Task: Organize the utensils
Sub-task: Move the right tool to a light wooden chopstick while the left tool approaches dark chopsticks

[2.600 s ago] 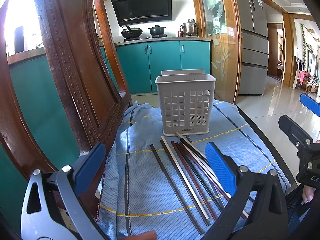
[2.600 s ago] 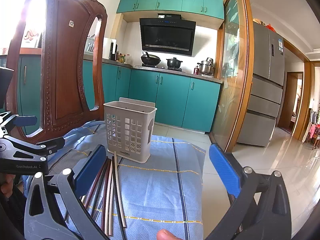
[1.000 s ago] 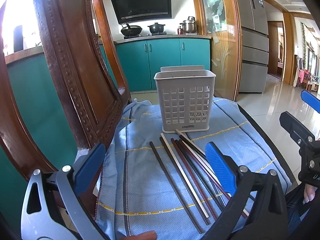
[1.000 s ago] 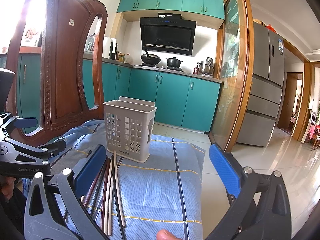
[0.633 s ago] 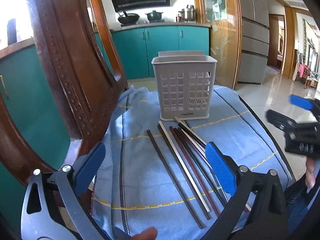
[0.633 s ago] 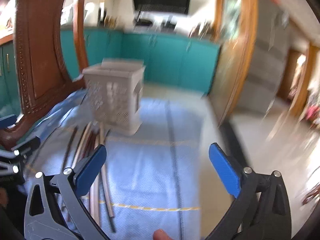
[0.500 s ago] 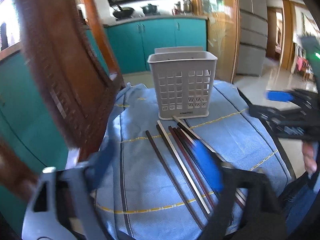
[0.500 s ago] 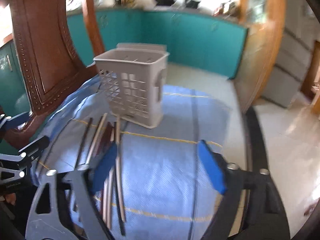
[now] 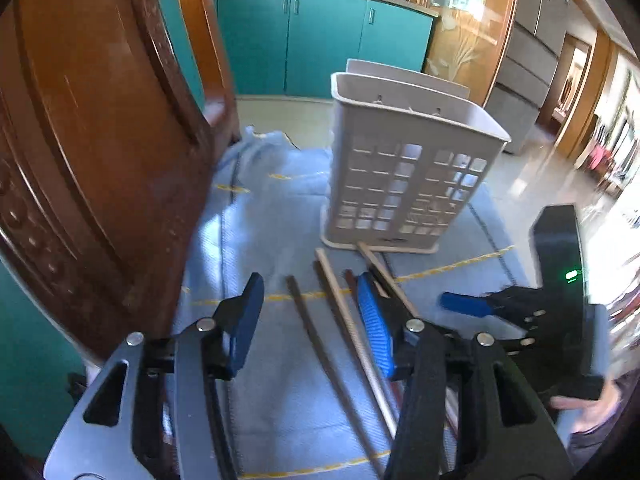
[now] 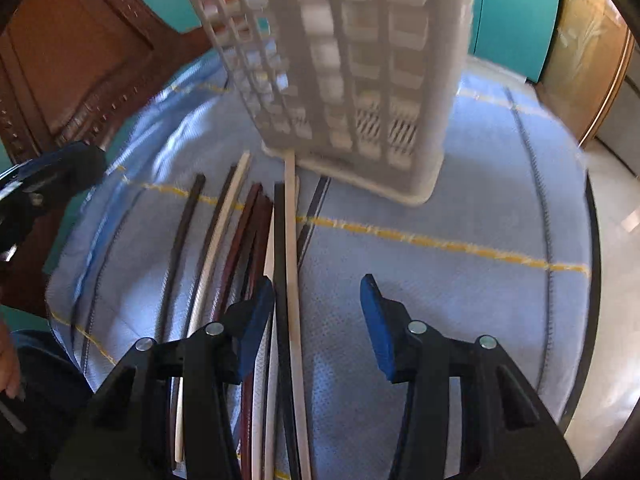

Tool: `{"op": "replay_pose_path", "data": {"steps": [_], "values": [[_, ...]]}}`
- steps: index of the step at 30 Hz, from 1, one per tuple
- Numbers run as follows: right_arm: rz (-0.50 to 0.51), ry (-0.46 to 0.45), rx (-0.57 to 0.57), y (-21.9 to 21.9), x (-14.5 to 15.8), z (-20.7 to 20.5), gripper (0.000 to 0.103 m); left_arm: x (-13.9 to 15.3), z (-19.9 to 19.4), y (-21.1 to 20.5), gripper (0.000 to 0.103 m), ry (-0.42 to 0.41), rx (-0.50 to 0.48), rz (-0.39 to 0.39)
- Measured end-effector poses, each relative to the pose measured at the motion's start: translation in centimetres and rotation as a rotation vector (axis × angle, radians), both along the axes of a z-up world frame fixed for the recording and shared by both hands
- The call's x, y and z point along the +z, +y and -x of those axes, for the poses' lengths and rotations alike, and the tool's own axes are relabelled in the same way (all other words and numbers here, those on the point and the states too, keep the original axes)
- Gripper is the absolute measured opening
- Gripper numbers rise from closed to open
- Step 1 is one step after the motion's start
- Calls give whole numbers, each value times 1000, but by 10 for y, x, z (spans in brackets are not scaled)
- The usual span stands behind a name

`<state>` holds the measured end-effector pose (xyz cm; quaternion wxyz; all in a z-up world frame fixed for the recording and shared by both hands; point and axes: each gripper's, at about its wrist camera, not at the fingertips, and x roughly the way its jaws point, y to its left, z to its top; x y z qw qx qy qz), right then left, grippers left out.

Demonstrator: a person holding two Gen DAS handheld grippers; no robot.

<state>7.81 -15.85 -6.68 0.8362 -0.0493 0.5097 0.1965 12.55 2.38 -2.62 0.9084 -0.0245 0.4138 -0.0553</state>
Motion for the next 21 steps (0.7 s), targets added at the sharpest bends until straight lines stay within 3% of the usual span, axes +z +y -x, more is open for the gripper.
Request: {"op": "replay_pose_path", "data": {"steps": [2,4,5,6,21], "values": [[3,-3,-1,0,-2,3,43,1,1,-3,55,-15,-1,-27],[-39,23,4,-5,0,4,29,-2,3,-8,58,-34,-3,-64],[-65,44,0,-8,-1,5,15,-3,2,-10,59,-33,-7,-72],[-63,59,-11,-12,-2,4,12,-5,3,-13,59,-31,-14,-82],[-156,150,-248,-105,5,15,12,-35,5,-32,59,49,-69,-147]]}}
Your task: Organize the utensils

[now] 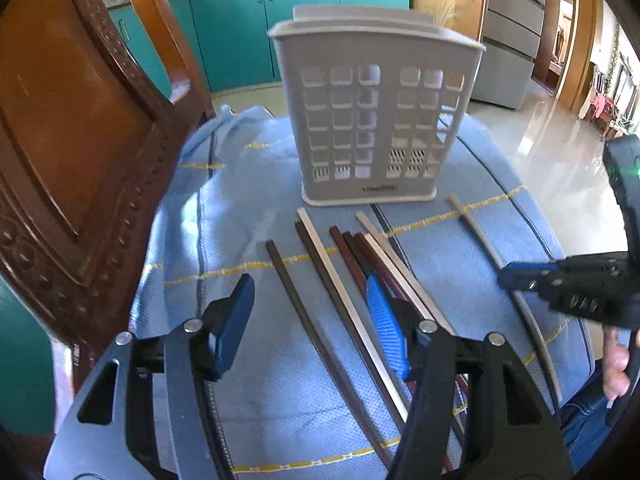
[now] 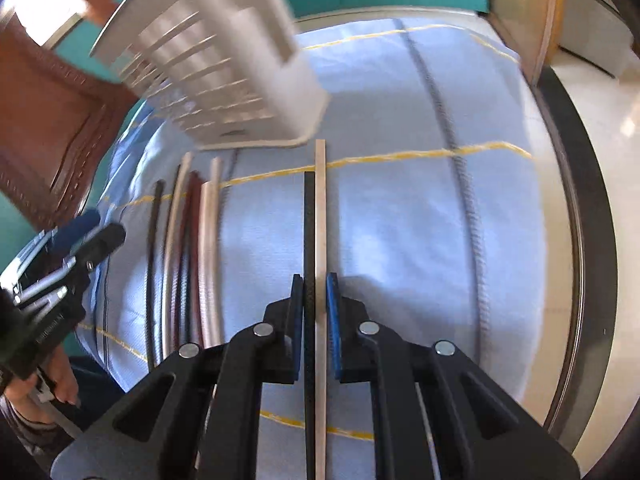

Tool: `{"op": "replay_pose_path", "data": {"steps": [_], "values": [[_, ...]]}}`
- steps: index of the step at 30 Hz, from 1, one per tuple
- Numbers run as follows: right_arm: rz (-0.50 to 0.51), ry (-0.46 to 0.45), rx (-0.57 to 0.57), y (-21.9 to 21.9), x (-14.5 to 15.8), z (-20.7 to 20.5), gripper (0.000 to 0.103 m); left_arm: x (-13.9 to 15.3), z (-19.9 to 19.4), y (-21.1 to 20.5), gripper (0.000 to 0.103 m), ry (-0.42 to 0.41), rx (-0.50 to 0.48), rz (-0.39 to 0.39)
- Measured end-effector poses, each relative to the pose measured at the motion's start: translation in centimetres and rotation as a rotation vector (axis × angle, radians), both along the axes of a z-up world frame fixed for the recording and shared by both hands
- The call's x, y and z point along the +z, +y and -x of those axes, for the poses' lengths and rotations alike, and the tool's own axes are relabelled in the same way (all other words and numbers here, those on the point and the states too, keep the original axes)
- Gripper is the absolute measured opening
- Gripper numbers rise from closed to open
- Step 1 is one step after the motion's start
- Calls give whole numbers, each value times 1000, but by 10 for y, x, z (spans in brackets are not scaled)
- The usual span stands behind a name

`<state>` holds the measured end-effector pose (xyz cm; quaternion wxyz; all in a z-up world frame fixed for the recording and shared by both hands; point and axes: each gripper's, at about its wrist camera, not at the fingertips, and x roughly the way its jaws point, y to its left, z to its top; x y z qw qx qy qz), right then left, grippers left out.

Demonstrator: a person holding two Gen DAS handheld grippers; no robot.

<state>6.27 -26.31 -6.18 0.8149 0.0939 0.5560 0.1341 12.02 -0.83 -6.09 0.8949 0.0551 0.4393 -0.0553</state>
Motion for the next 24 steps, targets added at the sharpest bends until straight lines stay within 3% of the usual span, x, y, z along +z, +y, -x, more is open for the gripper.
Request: {"op": "replay_pose_path", "data": {"steps": [8,13,24], "values": [[-5,-23,-1,-13,3,6,12,-14,-7,5,59,64,14,67],[24,-59,-4,-10,8,7,13,-16,-7,7,59,85,25,81],[46,-48,-24,-10,3,2,21,-23,-11,9,55,124,38,106]]}}
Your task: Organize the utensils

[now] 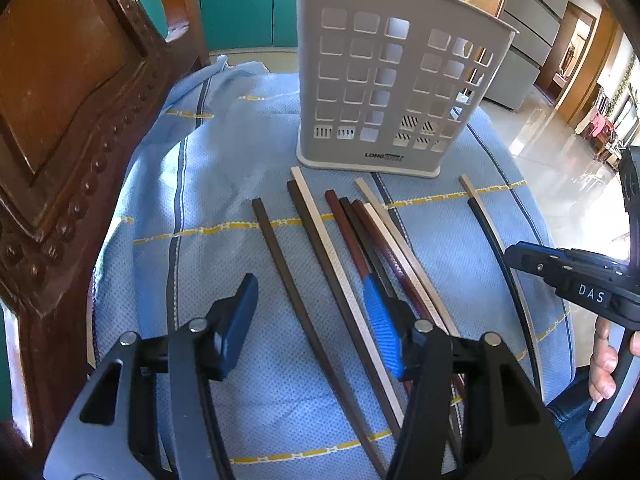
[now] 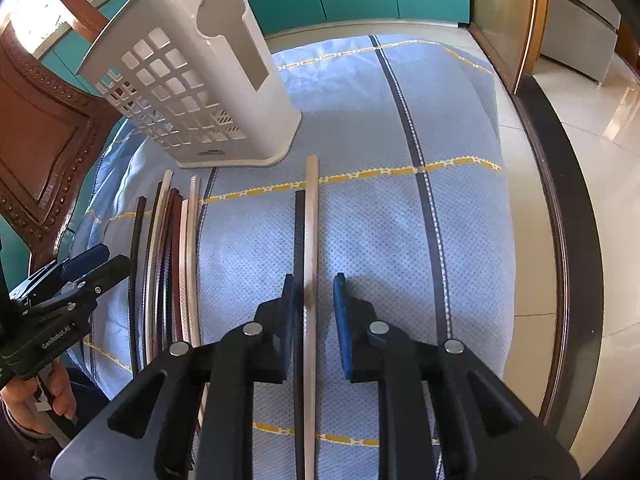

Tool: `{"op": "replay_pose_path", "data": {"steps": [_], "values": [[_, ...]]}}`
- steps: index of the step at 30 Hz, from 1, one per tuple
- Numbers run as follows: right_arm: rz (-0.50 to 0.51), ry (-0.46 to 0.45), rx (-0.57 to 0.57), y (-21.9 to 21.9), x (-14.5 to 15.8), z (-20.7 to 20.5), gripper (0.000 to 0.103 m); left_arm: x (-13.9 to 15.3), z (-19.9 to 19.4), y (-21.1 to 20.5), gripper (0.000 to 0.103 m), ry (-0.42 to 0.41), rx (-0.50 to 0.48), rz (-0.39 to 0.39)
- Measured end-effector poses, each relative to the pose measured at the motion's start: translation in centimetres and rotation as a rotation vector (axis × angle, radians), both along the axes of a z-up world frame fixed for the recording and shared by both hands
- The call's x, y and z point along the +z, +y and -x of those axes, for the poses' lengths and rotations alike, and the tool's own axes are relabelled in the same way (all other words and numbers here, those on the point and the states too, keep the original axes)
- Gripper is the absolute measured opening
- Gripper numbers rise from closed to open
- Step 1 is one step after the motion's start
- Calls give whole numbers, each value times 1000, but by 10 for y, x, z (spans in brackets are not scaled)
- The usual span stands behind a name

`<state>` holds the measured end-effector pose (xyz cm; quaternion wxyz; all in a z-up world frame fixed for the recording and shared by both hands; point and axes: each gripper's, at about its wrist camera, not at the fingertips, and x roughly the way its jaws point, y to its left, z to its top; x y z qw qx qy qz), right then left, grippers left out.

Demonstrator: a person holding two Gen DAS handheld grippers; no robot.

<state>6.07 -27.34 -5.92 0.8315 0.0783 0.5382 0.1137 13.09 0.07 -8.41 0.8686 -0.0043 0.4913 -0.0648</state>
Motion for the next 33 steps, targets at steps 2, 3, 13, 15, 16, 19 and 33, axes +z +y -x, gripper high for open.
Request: {"op": "replay_pose_path", "data": {"steps": [2,3,13,15,16,19,33], "values": [[1,0,0,0,0,0,23,-1,0,1,55,5,4,2],[2,0,1,1,0,0,23,-1,-1,1,55,6,4,2],[20,-20,5,2,1,2,25,8,-3,13,53,-3,25,55],[27,-29,8,2,3,3,26,10,-4,17,49,-5,36,67],[33,-34,9,3,4,3,26,11,-5,20,45,-5,41,76],[46,-50,15,4,5,4,26,9,-8,22,36,3,43,85],[121,-91,56,18,0,-6,26,-8,-33,10,36,59,94,51]]}}
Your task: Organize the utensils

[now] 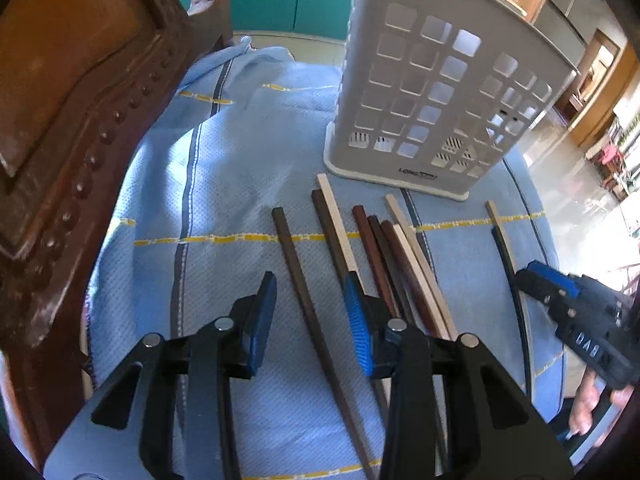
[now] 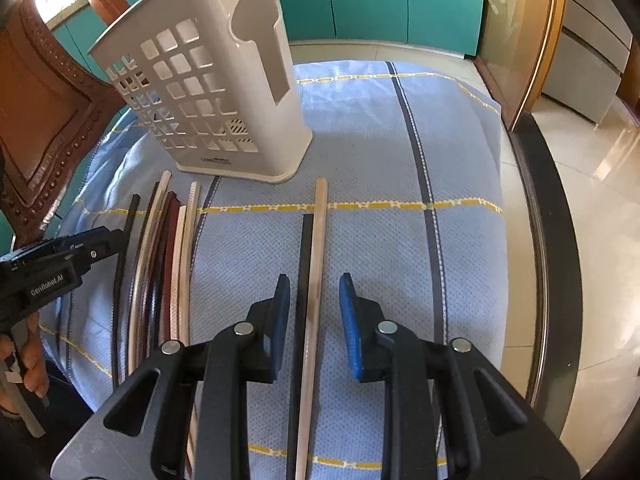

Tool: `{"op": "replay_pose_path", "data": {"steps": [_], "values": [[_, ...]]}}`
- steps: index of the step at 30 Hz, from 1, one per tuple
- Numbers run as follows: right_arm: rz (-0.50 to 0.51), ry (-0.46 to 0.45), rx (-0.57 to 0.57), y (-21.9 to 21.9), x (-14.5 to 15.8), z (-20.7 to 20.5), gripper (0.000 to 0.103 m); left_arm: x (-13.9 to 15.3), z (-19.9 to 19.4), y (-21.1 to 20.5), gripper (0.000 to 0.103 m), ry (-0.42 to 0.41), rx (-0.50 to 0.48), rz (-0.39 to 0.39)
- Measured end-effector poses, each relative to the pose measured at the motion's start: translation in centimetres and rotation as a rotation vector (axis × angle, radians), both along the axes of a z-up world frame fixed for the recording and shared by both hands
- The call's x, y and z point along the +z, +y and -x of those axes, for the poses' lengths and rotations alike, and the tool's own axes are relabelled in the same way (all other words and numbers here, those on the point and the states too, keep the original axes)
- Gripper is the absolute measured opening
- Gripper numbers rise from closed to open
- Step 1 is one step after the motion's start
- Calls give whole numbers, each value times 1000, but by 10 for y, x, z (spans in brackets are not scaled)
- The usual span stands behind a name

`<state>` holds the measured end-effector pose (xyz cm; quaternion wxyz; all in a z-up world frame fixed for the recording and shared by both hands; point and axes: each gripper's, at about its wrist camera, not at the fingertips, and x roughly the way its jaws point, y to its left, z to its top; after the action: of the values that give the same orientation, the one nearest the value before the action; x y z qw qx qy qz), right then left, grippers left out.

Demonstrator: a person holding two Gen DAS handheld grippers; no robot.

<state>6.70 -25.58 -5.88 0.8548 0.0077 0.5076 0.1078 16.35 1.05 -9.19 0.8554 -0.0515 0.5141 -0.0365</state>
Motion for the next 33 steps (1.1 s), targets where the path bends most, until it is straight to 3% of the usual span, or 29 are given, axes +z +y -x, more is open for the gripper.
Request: {"op": "replay_pose_path", "data": {"steps": [5,8,12,17,19,23,27,30,33], "values": [[-29,4,-20,-7,2,-11,26,-12,-9,-6,37,-6,-4,-4],[15,3,-51,-12,-1,-20,26,-7,-8,-8,37,-20,-33,20],[59,-18,28,4,-5,-23,20,-11,-9,-12,38,-37,-63,10],[-176,-47,104,1,-1,-22,21,-7,-11,-4,41,-77,-87,79],[-167,-95,63,-9,-1,-20,21,-8,-17,-2,45,-100,-84,90],[-238,-90,12,-30,-2,-19,21,-16,-31,-8,45,-107,-55,69],[-235,-110,56,-32,-2,-23,22,-14,-30,-24,45,-126,-85,3],[-264,-58,84,-22,-11,-35,26,-11,-21,-31,45,-127,-80,-53],[-245,-44,95,-4,-11,-46,28,-6,2,-29,46,-113,-51,-24]]}}
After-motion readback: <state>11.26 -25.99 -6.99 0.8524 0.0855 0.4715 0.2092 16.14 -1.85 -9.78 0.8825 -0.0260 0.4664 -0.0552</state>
